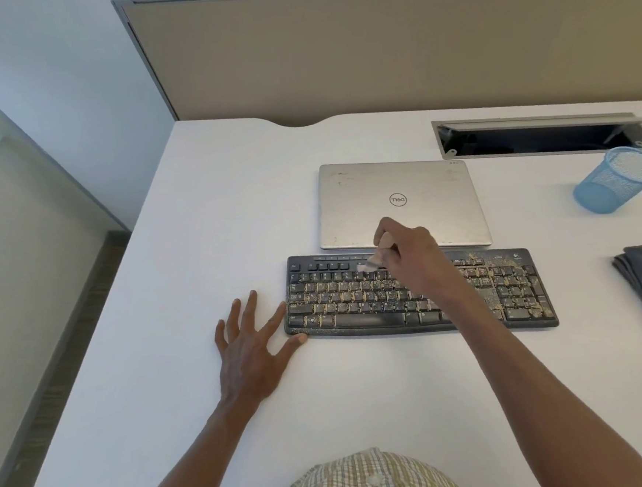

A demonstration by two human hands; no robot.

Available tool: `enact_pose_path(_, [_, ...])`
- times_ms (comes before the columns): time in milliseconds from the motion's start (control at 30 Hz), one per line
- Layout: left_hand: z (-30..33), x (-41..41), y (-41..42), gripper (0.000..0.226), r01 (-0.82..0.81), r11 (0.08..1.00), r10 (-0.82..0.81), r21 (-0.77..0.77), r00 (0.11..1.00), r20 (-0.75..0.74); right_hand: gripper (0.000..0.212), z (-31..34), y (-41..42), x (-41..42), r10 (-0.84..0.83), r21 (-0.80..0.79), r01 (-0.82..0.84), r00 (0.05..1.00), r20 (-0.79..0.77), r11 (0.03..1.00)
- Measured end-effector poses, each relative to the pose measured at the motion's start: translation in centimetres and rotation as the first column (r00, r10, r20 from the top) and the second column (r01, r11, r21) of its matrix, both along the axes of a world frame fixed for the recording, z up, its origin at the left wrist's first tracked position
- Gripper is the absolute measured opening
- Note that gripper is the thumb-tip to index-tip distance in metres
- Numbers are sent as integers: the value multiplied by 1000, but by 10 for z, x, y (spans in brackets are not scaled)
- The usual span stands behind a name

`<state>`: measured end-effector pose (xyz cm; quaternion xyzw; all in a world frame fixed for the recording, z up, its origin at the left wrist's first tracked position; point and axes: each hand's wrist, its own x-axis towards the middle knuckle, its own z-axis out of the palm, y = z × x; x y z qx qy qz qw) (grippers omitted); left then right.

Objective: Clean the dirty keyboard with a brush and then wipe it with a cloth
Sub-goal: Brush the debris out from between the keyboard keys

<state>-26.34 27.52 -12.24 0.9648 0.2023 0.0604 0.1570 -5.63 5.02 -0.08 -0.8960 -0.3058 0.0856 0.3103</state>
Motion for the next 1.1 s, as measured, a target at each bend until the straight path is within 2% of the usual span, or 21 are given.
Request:
enact_pose_path(100, [-2, -1, 1, 76, -1, 1000, 1, 1, 1000, 0, 18, 3, -15, 7, -9, -49, 13, 997, 80, 999])
enact_pose_path(267, [-2, -1, 1, 78, 5, 1000, -5, 4, 1000, 2, 17, 10, 1, 8, -4, 90, 5, 1000, -7, 996])
enact_pose_path(400, [0, -1, 0, 81, 4, 1000, -4, -2, 1000, -8, 18, 0, 7, 4, 57, 23, -57, 998, 9, 998])
enact_pose_path(533, [0, 0, 0, 80, 4, 1000, -4, -4, 1000, -8, 13, -3, -25, 9, 16, -35, -16, 1000, 8, 999])
enact_pose_path(667, [-1, -1, 0, 80, 1, 1000, -1, -6, 1000, -1, 16, 8, -42, 14, -51, -100, 59, 995, 80, 993])
enact_pose_path(767, [0, -1, 0, 79, -1, 1000, 1, -14, 1000, -6, 16, 16, -29, 14, -56, -15, 57, 997, 59, 998])
enact_pose_path(900, [0, -1, 0, 77, -6, 1000, 6, -16, 1000, -9, 16, 15, 3, 7, 23, 65, -22, 1000, -19, 998])
enact_pose_path(1000, [0, -1, 0, 76, -6, 1000, 6, -15, 1000, -10, 15, 5, 10, 2, 57, 52, -55, 998, -30, 997])
enact_pose_path(1100, [-1, 0, 1, 77, -3, 1000, 3, -5, 1000, -2, 14, -1, -10, 4, -4, -8, 4, 999, -48, 1000])
